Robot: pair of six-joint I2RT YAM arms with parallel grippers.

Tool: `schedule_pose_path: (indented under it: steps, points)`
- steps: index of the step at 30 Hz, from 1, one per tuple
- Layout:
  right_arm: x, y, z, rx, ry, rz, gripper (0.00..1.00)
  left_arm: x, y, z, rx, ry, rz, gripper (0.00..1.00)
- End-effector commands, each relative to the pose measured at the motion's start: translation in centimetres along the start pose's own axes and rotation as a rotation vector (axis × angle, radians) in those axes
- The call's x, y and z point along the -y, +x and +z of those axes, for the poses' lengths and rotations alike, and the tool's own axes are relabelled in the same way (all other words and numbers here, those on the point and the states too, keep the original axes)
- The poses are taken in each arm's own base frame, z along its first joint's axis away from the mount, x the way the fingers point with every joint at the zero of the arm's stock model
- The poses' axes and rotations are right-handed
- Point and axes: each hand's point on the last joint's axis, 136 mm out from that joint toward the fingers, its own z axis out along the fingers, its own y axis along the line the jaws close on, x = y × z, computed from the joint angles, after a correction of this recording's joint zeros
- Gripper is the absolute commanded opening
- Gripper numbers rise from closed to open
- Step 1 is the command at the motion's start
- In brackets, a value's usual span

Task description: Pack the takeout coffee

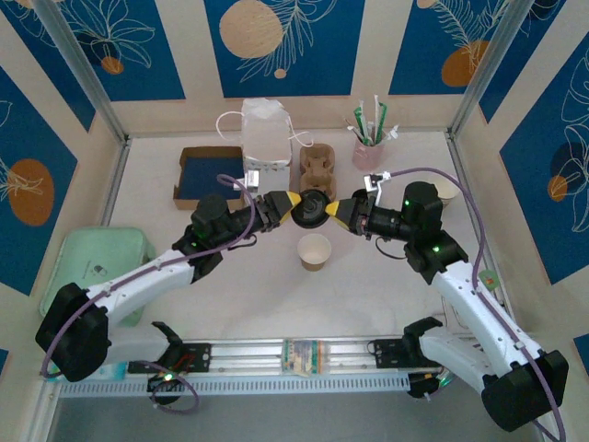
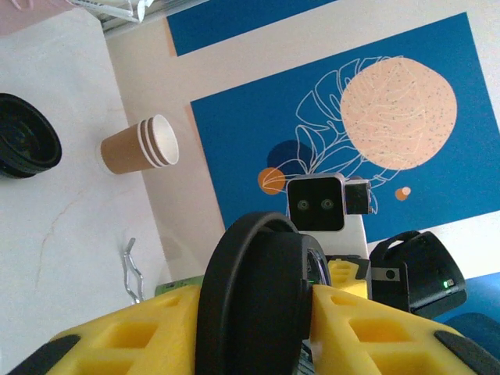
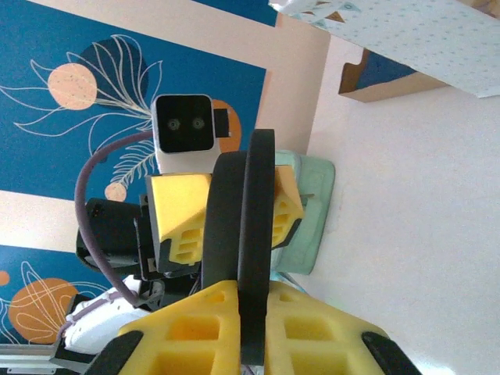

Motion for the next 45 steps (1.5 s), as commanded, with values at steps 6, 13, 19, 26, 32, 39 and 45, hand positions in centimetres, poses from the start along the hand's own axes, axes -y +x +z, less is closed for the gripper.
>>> schedule_pose_path:
  steps: [6, 13, 19, 26, 32, 39, 45]
  points:
    - [3.1, 1.0, -0.2, -0.008, 0.032, 0.071, 0.07, 1.5, 0.0, -0.3, 0.009, 0.058, 0.071, 0.55]
    - [4.0, 0.8, -0.5, 0.008, 0.003, 0.100, 0.06, -0.1, 0.4, -0.4, 0.000, 0.008, 0.085, 0.71]
    - [4.6, 0.3, -0.9, 0.027, -0.043, 0.131, 0.06, -2.2, 0.7, -0.7, -0.001, -0.072, 0.103, 0.82]
    - [4.5, 0.2, -1.1, 0.027, -0.075, 0.128, 0.06, -3.7, 0.5, -1.2, 0.008, -0.137, 0.118, 0.88]
    - [7.2, 0.9, -1.1, 0.016, -0.052, 0.156, 0.06, -4.6, -0.1, -2.7, 0.039, -0.206, 0.142, 0.89]
    - [11.9, 2.1, -0.2, -0.016, -0.015, 0.215, 0.06, -6.3, 0.1, -4.3, 0.048, -0.288, 0.160, 0.90]
    - [13.9, 2.5, 0.3, -0.034, 0.017, 0.217, 0.06, -8.1, 0.7, -5.0, 0.044, -0.327, 0.141, 0.90]
